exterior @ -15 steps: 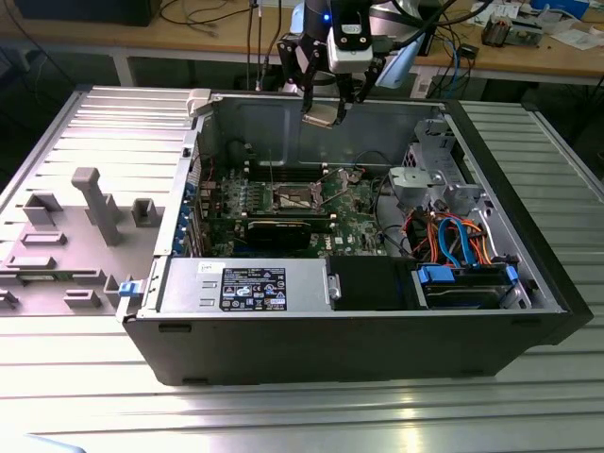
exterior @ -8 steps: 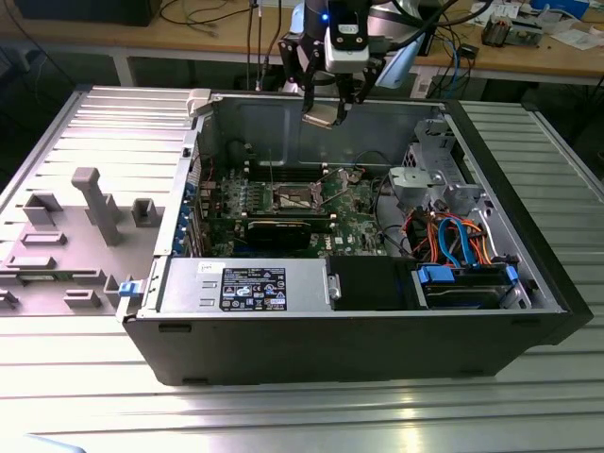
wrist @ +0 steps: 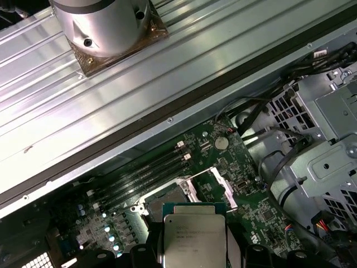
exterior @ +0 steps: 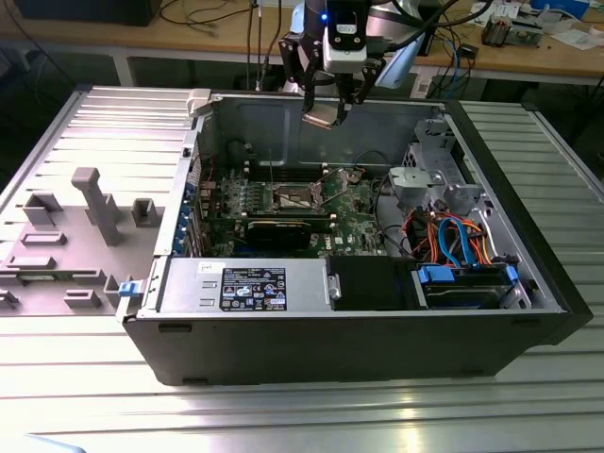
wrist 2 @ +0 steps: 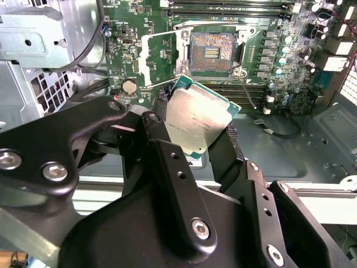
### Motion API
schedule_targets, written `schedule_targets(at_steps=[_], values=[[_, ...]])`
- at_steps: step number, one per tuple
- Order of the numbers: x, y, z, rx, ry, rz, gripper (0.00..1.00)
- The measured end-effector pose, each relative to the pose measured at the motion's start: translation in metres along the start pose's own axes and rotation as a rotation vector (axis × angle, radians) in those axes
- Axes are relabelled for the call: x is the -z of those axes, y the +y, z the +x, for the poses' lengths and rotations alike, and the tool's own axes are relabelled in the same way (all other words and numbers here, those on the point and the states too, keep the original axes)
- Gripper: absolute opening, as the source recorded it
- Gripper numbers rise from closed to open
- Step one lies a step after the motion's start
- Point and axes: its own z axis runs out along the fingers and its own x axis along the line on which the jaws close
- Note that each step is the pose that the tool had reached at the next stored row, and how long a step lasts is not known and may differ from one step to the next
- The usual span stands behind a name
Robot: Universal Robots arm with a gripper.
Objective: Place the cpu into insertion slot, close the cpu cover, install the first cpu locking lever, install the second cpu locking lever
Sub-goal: 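Place the cpu into insertion slot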
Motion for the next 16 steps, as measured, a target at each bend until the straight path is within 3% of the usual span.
schedule_targets(at_steps=[10, 16], values=[[0.0000, 0.0000, 0.0000, -0.014, -0.0012, -0.0002, 0.54], [-0.0004, 0.0000, 0.0000, -0.055, -0.0051, -0.0007, 0.54]])
